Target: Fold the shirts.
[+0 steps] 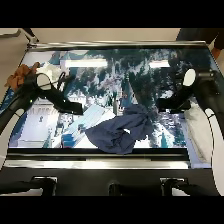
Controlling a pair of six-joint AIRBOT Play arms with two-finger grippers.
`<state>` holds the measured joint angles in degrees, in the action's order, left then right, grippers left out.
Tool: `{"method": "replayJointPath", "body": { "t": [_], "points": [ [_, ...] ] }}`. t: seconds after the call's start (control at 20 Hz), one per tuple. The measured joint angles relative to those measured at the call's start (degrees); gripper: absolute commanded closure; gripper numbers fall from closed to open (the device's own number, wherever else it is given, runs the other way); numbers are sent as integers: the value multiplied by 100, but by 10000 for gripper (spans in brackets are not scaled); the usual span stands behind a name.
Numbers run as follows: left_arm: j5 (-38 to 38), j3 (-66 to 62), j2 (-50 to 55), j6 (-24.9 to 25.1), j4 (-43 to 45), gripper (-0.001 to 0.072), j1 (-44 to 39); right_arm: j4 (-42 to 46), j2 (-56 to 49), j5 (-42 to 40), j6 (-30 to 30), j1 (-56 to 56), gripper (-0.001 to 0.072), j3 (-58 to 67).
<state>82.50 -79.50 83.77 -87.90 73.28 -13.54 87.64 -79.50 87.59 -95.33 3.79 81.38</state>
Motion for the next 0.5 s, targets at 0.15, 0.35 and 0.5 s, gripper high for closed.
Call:
{"method": "replayJointPath", "body": {
  "t": [0.15, 0.35, 0.5],
  "points": [
    [-450, 1185, -184, 20, -542, 52, 144, -20, -133, -166, 0, 0, 164, -236],
    [-1285, 2212, -236, 76, -1338, 52, 61, -52, -232, -356, 2, 0, 164, -348],
    [-1744, 2496, -107, 94, -1690, 54, -120, -70, -258, -404, 2, 0, 164, -372]
  ]
}}
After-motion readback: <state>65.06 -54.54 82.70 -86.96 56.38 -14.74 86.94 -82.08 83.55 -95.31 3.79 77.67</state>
